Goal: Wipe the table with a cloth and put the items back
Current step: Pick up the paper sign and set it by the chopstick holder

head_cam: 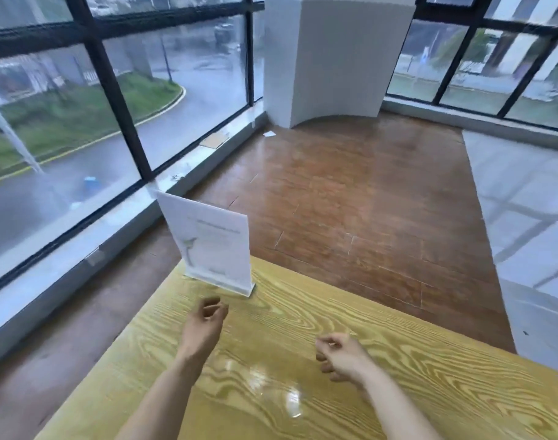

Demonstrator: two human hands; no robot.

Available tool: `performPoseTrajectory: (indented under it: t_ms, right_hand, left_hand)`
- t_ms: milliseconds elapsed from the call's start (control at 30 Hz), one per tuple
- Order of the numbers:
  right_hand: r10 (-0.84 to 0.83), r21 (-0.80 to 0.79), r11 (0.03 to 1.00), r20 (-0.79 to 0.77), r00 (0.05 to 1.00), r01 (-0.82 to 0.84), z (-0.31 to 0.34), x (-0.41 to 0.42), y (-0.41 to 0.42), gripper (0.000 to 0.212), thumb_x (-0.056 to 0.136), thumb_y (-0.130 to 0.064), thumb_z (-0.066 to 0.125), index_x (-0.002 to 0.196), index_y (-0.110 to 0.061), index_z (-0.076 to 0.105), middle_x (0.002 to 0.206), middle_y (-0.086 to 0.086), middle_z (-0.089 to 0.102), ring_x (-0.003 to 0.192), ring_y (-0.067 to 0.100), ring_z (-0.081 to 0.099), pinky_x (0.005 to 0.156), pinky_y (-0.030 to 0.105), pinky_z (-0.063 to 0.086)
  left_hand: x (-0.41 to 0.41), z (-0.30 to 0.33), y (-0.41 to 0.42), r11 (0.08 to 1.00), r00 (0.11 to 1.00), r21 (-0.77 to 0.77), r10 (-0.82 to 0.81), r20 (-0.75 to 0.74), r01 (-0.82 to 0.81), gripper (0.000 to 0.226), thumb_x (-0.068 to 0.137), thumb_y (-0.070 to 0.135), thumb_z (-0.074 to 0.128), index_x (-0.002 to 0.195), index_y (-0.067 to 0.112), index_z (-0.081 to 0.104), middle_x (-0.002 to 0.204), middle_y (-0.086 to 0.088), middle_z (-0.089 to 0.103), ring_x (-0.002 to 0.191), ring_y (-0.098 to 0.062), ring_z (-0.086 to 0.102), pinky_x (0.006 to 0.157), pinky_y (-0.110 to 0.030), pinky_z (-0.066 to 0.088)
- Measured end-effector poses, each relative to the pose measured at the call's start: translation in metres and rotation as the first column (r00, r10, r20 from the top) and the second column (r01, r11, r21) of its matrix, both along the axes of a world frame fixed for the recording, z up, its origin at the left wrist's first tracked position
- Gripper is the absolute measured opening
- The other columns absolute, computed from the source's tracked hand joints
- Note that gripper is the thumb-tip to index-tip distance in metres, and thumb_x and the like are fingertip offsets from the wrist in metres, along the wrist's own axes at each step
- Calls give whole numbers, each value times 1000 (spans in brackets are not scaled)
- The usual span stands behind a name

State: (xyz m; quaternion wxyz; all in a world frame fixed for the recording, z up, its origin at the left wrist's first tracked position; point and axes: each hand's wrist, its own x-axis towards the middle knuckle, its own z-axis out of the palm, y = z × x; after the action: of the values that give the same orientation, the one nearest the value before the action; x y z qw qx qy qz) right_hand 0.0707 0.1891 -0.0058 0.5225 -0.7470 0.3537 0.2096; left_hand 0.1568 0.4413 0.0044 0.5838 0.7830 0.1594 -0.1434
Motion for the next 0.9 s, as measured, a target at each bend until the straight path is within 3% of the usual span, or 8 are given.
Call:
performPoseTrajectory:
  t_ms: [200, 333, 433, 467, 533, 600, 767, 900]
  right_hand:
    - [-23, -47, 998, 140, 990, 30, 23, 113, 84, 38, 91, -36, 69, 127, -22, 63, 104, -2, 68, 88, 19, 64, 90, 41, 55]
    - [-128, -31, 990, 256, 958, 141, 38, 161, 119, 62, 92, -32, 69, 149, -24, 46, 149, 5, 52, 133, 23, 53, 109, 35, 42]
    - [-189, 69, 982, 327, 926, 176, 38, 182, 140, 76, 88, -25, 70, 155, -30, 34, 153, -6, 44, 142, 14, 42, 117, 39, 37]
    - [-190, 89, 982, 345, 919, 169, 35, 188, 146, 77, 84, -26, 70, 153, -33, 36, 148, -14, 45, 139, 9, 44, 117, 40, 37]
    - [-190, 104, 981, 380, 905, 163, 25, 194, 154, 79, 69, -37, 67, 145, -36, 45, 142, -10, 59, 133, 12, 54, 113, 43, 43]
    - [-194, 114, 980, 393, 899, 162, 20, 196, 157, 81, 64, -40, 63, 143, -33, 46, 135, -6, 65, 127, 16, 59, 110, 45, 46]
    - [-187, 60, 982, 378, 907, 178, 37, 180, 153, 83, 73, -28, 60, 150, -29, 30, 139, -1, 60, 127, 22, 58, 110, 44, 46]
    - [-251, 9, 964, 367, 896, 267, 46, 144, 115, 71, 83, -15, 62, 147, -25, 33, 131, -1, 62, 120, 23, 61, 105, 41, 49]
  left_hand:
    - [123, 5, 81, 990, 984, 14, 138, 108, -141, 70, 87, 32, 68, 150, 27, 37, 151, -3, 48, 137, -20, 49, 112, -47, 42]
    - [173, 18, 95, 993, 980, -29, 118, 161, -115, 95, 83, 23, 72, 159, 33, 17, 167, 4, 22, 152, -14, 27, 120, -45, 30]
    - [194, 22, 98, 996, 987, -66, 65, 146, -56, 101, 82, 15, 70, 159, 41, 9, 169, 10, 15, 154, -11, 20, 122, -46, 27]
    - [198, 22, 97, 996, 991, -83, 41, 127, -31, 100, 83, 11, 68, 159, 42, 12, 168, 12, 18, 153, -11, 22, 122, -44, 27]
    - [200, 21, 93, 992, 994, -122, -4, 107, 17, 85, 82, 2, 64, 151, 42, 34, 158, 13, 39, 148, -13, 34, 118, -38, 31]
    - [198, 20, 88, 991, 995, -132, -18, 99, 31, 70, 78, -5, 62, 126, 45, 52, 133, 15, 58, 136, -15, 49, 113, -38, 39]
    - [179, 21, 74, 988, 990, -144, -37, 139, 57, 74, 70, -4, 62, 125, 44, 51, 128, 13, 62, 129, -9, 54, 108, -39, 44]
    - [143, 30, 34, 980, 984, -152, -105, 141, 126, 73, 76, -8, 60, 136, 33, 51, 131, 9, 59, 127, -8, 52, 95, -30, 41]
